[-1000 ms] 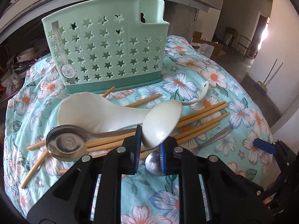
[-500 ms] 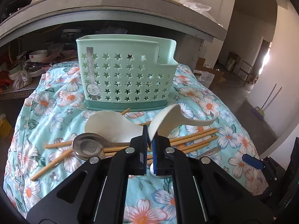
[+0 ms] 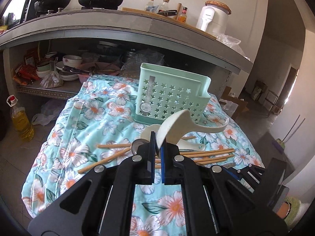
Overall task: Organize utensils
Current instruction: 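Grasp a metal spoon with the right gripper while the left gripper lifts the white ladle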
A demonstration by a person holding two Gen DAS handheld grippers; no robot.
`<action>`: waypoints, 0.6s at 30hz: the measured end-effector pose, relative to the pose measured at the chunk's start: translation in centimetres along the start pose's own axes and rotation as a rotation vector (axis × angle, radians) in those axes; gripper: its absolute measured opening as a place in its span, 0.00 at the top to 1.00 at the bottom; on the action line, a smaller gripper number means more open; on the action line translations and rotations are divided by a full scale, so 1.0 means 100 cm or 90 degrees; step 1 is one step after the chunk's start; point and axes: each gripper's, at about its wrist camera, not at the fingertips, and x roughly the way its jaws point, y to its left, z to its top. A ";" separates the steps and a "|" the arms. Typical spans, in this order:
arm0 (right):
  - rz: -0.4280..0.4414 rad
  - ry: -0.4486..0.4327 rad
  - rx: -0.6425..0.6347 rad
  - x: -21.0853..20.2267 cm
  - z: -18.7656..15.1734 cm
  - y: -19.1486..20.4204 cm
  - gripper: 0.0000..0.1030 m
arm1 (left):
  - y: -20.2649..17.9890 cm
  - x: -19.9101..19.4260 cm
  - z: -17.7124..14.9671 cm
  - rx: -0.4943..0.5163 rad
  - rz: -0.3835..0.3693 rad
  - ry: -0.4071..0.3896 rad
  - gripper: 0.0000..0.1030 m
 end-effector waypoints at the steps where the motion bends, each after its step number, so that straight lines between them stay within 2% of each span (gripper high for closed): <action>1: -0.007 0.000 -0.016 0.003 0.003 0.003 0.72 | 0.003 -0.002 -0.001 -0.005 0.004 -0.002 0.97; 6: -0.029 0.004 -0.081 0.014 0.019 0.015 0.74 | 0.022 -0.012 -0.002 -0.027 0.017 -0.011 0.97; 10: -0.064 -0.007 -0.120 0.014 0.025 0.028 0.88 | 0.033 -0.019 -0.001 -0.042 0.024 -0.022 0.97; 12: -0.073 -0.016 -0.117 0.011 0.026 0.030 0.94 | 0.037 -0.024 0.000 -0.047 0.028 -0.029 0.97; 18: -0.076 -0.041 -0.097 -0.006 0.027 0.027 0.95 | 0.049 -0.037 0.008 -0.059 0.035 -0.052 0.97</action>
